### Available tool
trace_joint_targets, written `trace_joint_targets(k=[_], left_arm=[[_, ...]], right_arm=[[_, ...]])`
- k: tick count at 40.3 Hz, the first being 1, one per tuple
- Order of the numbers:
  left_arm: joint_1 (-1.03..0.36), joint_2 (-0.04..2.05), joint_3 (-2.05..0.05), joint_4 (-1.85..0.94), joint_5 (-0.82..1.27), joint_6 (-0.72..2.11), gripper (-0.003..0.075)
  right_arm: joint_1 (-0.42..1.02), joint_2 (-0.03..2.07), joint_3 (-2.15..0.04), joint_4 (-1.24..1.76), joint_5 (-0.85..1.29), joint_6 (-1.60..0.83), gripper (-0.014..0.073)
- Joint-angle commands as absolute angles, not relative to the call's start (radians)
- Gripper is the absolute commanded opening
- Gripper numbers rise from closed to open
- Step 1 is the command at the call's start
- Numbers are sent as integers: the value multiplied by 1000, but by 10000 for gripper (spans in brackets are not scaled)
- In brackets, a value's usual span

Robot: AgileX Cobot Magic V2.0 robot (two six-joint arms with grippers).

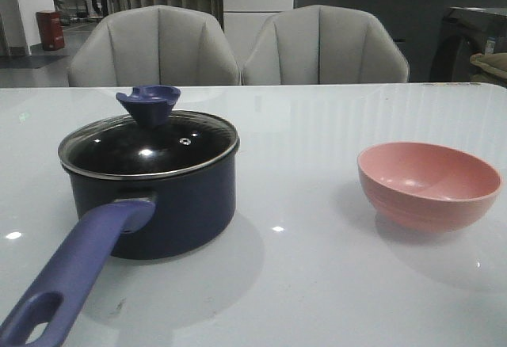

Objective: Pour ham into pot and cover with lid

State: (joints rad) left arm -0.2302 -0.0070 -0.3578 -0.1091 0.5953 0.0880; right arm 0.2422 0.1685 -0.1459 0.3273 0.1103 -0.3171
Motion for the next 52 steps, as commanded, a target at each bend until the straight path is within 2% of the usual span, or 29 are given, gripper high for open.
trace_joint_targets(k=[1,4,9,13,36,45,52], left_arm=[[-230,-11,-368,-111,486,90,529],[-230,-11,-368,-111,443,90,423],[-230,-11,-362,-111,404,90,102],[-230,-11,-362,-111,397,90,148],[-230,-11,-352,-111,384,90,144],[-166,-13,-214,-73,160,83,144],[-93,-13,-102,-27,49,-67,144]], right_arm=[[246,176,-173,332,39,-323,151],[246,176,-173,332,39,-323,151],[246,176,-173,332,39,-323,151],[246,176,-173,332,39,-323,151],[246,176,-173,332,39,-323,151],[246,176,-173,332,39,-323,151],[246,176,-173,332,39,-323,151]])
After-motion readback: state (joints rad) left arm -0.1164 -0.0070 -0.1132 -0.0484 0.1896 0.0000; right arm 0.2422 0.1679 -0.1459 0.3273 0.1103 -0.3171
